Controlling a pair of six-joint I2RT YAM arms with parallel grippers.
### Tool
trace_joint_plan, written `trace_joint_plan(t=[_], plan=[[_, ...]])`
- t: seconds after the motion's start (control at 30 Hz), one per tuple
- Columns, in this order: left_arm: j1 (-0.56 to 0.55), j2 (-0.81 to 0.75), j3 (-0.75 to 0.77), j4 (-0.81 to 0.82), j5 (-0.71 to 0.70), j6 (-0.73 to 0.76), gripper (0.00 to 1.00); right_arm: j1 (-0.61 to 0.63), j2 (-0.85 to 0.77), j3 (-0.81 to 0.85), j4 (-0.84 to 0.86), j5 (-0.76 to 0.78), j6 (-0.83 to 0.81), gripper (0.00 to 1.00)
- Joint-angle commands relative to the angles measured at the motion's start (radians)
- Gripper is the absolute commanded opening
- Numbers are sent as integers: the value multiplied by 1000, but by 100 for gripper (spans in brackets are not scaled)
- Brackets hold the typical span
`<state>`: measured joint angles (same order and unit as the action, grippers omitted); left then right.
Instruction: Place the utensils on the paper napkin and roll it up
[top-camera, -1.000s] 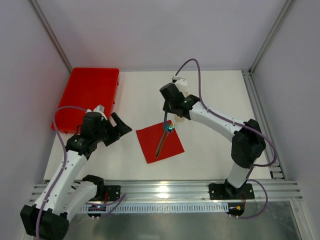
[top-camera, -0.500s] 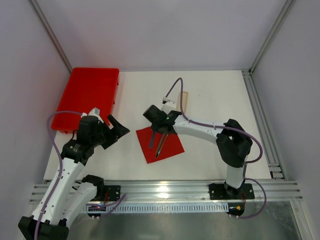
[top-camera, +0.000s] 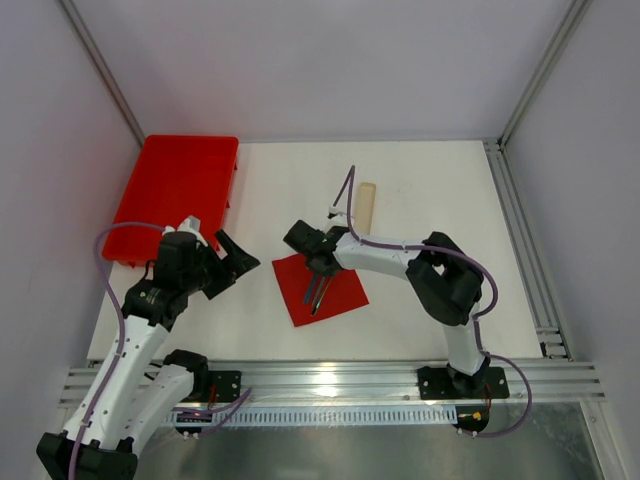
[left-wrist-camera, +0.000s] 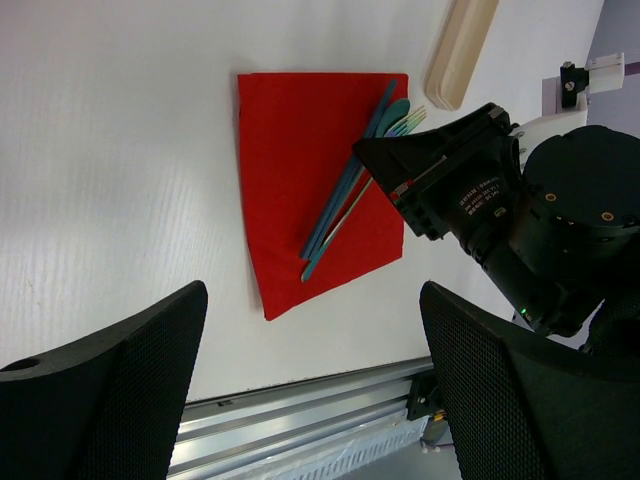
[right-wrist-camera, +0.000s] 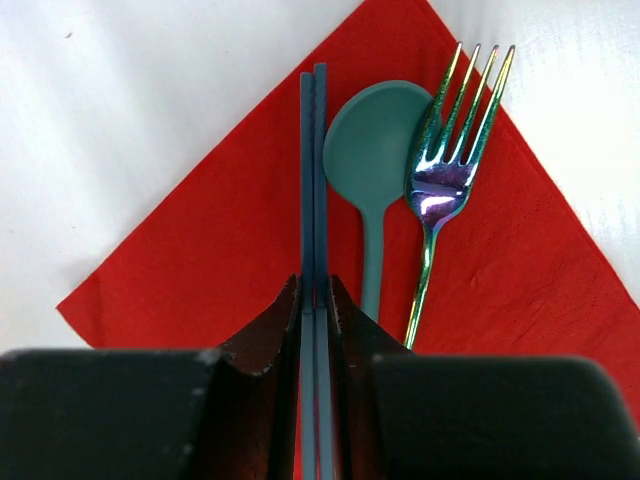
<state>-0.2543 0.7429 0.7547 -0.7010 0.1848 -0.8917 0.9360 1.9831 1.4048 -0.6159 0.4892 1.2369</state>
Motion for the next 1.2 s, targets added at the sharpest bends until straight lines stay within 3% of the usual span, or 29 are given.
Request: trace_joint_plan(t=[0.0,0.67,1.17], plan=[[-3,-7,-6,6,19,-1,88,6,-1,46,-16,69,36,4],[-2,3,-5,8,35,7,88,6,40,65,-4,57,19,4],[-3,0,-8,3,41,13,90,6,51,82,-11,57,-2,18]])
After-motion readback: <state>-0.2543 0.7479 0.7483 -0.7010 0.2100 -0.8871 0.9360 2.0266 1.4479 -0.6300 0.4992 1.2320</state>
